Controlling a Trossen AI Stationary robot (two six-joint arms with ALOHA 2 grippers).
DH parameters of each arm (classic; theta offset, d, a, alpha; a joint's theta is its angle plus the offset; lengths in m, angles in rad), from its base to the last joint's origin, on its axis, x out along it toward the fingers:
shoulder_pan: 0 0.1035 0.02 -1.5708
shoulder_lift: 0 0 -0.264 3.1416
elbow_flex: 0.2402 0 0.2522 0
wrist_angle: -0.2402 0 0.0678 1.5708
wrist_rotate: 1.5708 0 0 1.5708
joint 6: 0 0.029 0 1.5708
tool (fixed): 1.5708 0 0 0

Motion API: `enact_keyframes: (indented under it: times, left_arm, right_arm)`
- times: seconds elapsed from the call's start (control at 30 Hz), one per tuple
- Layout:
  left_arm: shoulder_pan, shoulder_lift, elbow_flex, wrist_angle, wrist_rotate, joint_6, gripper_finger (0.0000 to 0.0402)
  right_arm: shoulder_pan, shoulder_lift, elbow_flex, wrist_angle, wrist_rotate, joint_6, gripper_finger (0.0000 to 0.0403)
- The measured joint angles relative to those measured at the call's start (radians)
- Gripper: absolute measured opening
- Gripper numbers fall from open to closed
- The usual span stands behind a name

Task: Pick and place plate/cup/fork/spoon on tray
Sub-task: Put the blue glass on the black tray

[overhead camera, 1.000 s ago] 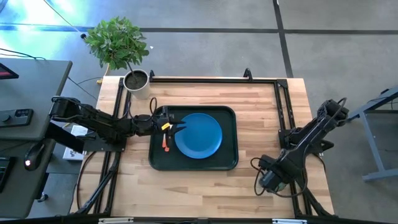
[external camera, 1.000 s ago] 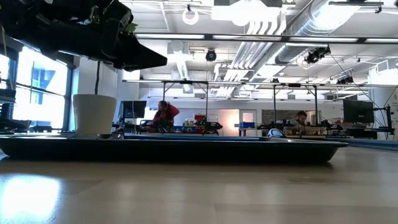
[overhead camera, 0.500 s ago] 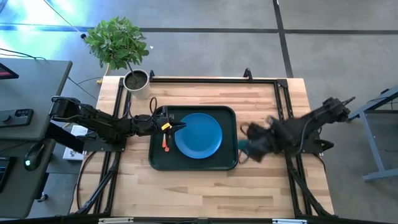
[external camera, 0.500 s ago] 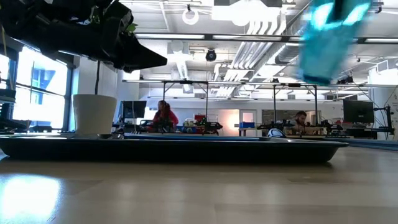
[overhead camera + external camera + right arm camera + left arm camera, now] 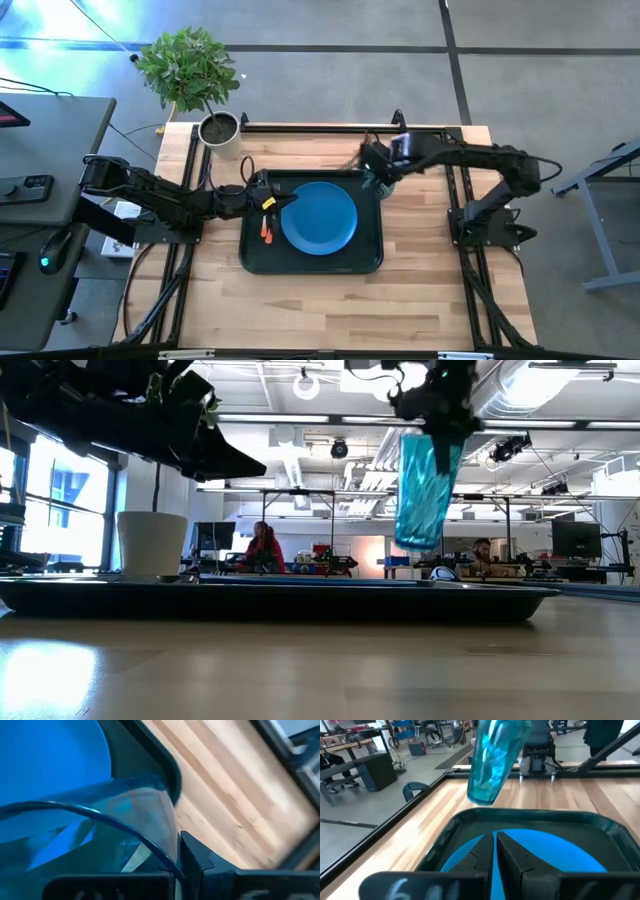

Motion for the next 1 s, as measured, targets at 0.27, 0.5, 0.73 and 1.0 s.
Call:
enact_keyframes:
  times: [0.27, 0.5, 0.73, 1.0]
  left_arm:
    - [0.005, 0.0, 0.0, -0.022, 0.001, -0.028, 0.0012]
    - [0.003, 0.0, 0.0, -0.034, 0.071, -0.046, 0.0015]
    - [0.003, 0.0, 0.0, -0.051, 0.087, -0.051, 0.0016]
    - [0.003, 0.0, 0.0, -0.056, 0.123, -0.045, 0.0017]
  right_arm:
    - [-0.131, 0.108, 0.0, 0.046, -0.107, -0.088, 0.0001]
    - [-0.132, 0.179, 0.0, 0.066, -0.21, -0.143, 0.0]
    - [-0.167, 0.213, 0.002, 0.075, -0.305, -0.216, 0.0]
    - [-0.194, 0.211, 0.002, 0.104, -0.362, -0.273, 0.0025]
